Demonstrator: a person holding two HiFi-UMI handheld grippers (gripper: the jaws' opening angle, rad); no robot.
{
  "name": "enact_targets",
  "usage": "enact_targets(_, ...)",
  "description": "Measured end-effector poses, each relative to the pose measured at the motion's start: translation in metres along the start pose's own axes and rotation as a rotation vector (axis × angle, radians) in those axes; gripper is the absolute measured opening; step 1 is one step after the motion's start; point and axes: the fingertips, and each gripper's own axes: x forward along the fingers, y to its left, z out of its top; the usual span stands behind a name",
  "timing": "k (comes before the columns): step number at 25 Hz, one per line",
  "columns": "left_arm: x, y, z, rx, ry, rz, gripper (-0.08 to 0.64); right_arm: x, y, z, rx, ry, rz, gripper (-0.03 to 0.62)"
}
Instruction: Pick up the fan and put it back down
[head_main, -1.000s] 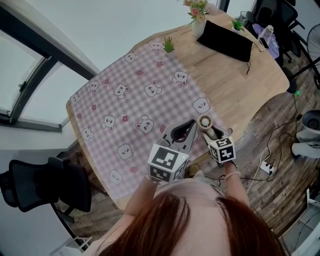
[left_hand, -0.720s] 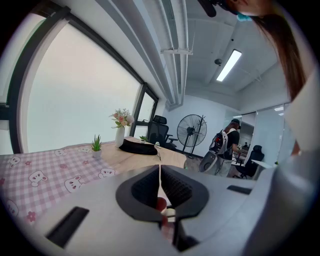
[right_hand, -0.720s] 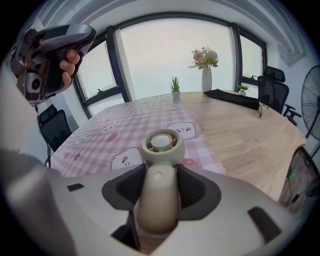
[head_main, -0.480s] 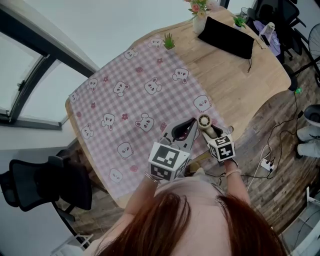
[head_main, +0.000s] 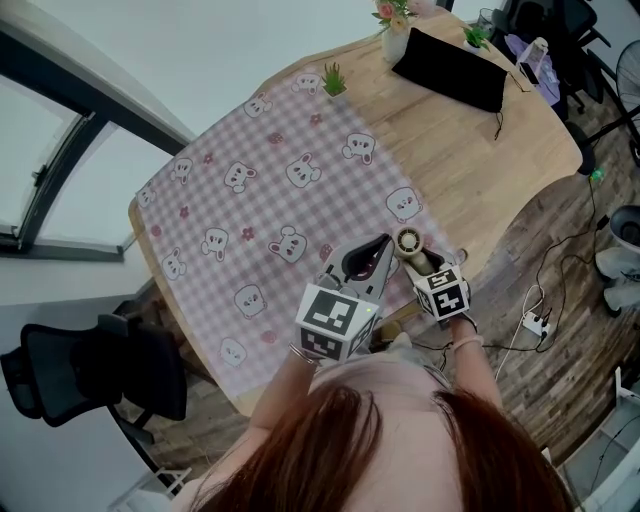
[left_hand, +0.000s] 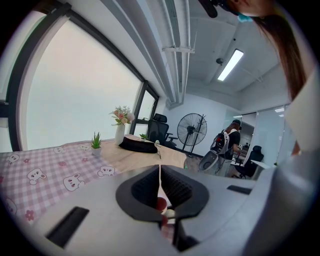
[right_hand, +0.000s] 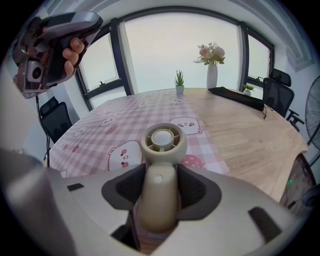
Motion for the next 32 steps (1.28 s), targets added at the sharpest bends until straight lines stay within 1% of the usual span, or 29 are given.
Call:
enact_targets(9,0.003,-0.002,0.000,-0.002,-0.001,-0.007,0.015,0.000,0.000,-0.001,-0.005,0.011,0.009,0.196)
enact_targets(14,0.002,-0.001,0.002,-0.003,-0.007,-0.007,0.015,0.000,0.001,0.001,-0.037,0.027,-0.003,0.210)
enact_targets(25,-0.003,-0.011,0.007,0.010,-0.028,-0.007,0.015,-0.014,0.000,0.011,-0.048,-0.018,-0.021,0.215)
enact_targets(32,-0.010,-0.017,0.010,0.017,-0.043,0.005,0.015,-0.027,0.001,0.021,-0.046,-0.072,-0.033,0.201)
